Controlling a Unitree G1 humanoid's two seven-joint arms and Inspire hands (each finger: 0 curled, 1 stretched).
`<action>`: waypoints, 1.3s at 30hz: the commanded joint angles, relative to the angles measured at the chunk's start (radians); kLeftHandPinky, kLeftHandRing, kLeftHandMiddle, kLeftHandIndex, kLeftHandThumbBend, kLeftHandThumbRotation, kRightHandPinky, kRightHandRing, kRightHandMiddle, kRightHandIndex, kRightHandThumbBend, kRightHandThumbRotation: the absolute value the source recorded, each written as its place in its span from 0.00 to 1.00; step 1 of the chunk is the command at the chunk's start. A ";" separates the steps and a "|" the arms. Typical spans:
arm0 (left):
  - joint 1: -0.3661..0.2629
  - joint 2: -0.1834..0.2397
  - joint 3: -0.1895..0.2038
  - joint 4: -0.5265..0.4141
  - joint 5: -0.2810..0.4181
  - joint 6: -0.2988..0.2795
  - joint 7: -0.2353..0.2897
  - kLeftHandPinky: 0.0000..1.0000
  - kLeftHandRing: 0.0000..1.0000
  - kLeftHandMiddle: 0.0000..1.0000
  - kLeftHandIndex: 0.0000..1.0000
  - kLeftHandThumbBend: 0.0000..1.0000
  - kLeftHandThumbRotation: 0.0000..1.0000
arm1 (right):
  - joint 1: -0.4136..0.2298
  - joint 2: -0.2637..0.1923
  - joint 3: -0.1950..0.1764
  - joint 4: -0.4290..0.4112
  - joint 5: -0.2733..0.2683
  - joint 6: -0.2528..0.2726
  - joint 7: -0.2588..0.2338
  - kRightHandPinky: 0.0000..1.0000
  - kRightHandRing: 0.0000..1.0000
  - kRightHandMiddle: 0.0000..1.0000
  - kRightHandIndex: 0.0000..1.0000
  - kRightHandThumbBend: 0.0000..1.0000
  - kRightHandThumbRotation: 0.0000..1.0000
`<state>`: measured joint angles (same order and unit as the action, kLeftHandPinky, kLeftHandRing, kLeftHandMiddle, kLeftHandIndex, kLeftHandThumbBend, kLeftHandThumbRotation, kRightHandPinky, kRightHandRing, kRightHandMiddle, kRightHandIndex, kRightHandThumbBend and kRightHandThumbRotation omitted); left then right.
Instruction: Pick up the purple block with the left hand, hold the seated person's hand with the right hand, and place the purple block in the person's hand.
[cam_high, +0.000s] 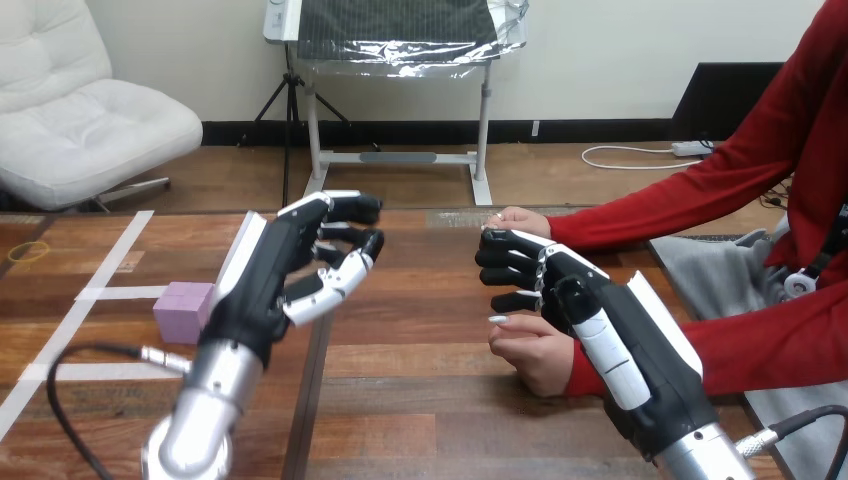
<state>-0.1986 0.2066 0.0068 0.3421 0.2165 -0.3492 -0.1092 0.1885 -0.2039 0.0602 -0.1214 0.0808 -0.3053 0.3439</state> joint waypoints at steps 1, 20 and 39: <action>-0.222 0.073 -0.027 0.127 0.058 0.017 0.002 0.80 0.88 0.88 0.85 0.49 0.63 | -0.038 -0.008 -0.017 -0.055 0.007 -0.024 -0.004 0.73 0.80 0.81 0.81 0.73 1.00; -0.526 0.133 -0.072 0.510 0.189 0.090 0.069 0.77 0.86 0.88 0.87 0.57 0.59 | -0.033 0.007 -0.030 -0.061 0.007 -0.024 -0.029 0.67 0.77 0.79 0.79 0.74 1.00; -0.728 0.166 -0.176 0.774 0.331 0.145 0.149 0.70 0.83 0.83 0.82 0.59 0.56 | -0.033 0.003 -0.026 -0.062 0.004 -0.022 -0.025 0.66 0.77 0.78 0.79 0.74 1.00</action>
<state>-0.6618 0.3172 -0.0866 0.9704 0.4679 -0.2173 -0.0346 0.2076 -0.2022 0.0602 -0.1213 0.0795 -0.3054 0.3393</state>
